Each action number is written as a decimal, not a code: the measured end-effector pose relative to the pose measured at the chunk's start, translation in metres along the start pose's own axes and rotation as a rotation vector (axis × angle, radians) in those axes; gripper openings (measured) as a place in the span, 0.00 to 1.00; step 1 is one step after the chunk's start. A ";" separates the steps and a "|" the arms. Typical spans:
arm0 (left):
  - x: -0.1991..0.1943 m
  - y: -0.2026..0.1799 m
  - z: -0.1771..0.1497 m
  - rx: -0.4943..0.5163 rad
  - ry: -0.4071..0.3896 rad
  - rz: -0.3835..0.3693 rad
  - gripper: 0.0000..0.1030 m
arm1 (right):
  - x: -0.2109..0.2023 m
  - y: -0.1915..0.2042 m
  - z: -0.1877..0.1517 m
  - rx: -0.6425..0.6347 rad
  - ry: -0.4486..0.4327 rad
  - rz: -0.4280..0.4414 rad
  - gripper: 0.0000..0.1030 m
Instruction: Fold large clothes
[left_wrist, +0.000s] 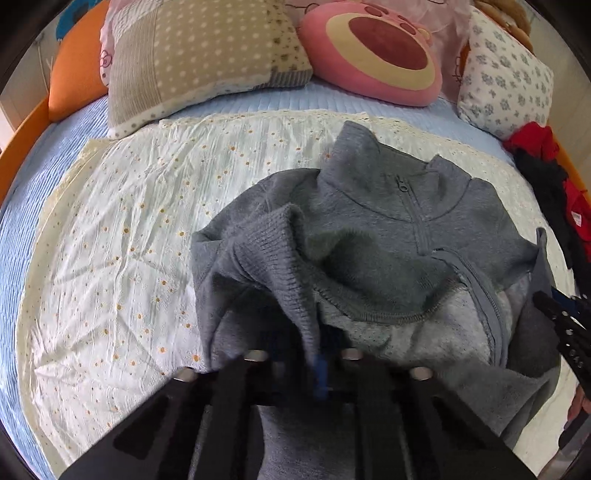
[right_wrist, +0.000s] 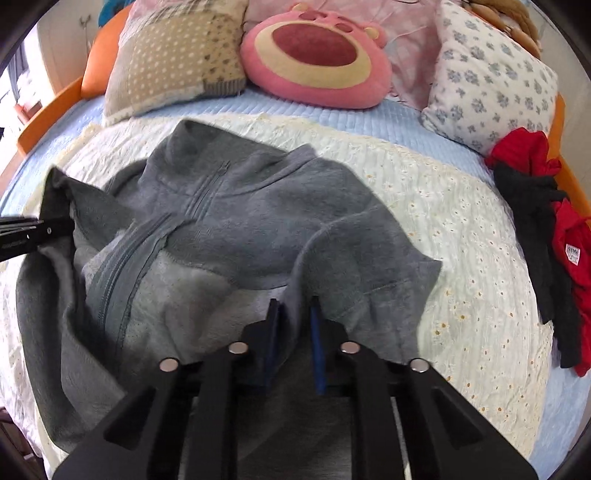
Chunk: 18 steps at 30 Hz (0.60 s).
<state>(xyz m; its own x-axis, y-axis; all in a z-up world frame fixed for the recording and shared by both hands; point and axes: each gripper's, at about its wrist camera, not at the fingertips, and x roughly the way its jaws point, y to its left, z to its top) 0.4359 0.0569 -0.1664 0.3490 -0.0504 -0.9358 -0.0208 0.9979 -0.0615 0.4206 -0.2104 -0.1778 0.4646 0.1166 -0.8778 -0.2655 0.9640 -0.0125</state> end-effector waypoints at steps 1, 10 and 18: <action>0.001 0.002 0.003 -0.007 -0.004 0.002 0.08 | -0.003 -0.007 0.002 0.024 -0.014 0.009 0.09; -0.009 0.023 0.033 -0.120 -0.062 -0.019 0.08 | -0.024 -0.066 0.038 0.196 -0.143 -0.007 0.02; 0.000 0.027 0.050 -0.106 -0.064 0.007 0.08 | 0.016 -0.056 0.054 0.087 0.008 -0.054 0.07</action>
<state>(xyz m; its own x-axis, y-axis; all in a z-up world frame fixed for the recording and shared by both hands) 0.4826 0.0856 -0.1507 0.4075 -0.0370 -0.9125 -0.1213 0.9881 -0.0942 0.4888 -0.2500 -0.1652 0.4697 0.0622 -0.8806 -0.1659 0.9860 -0.0188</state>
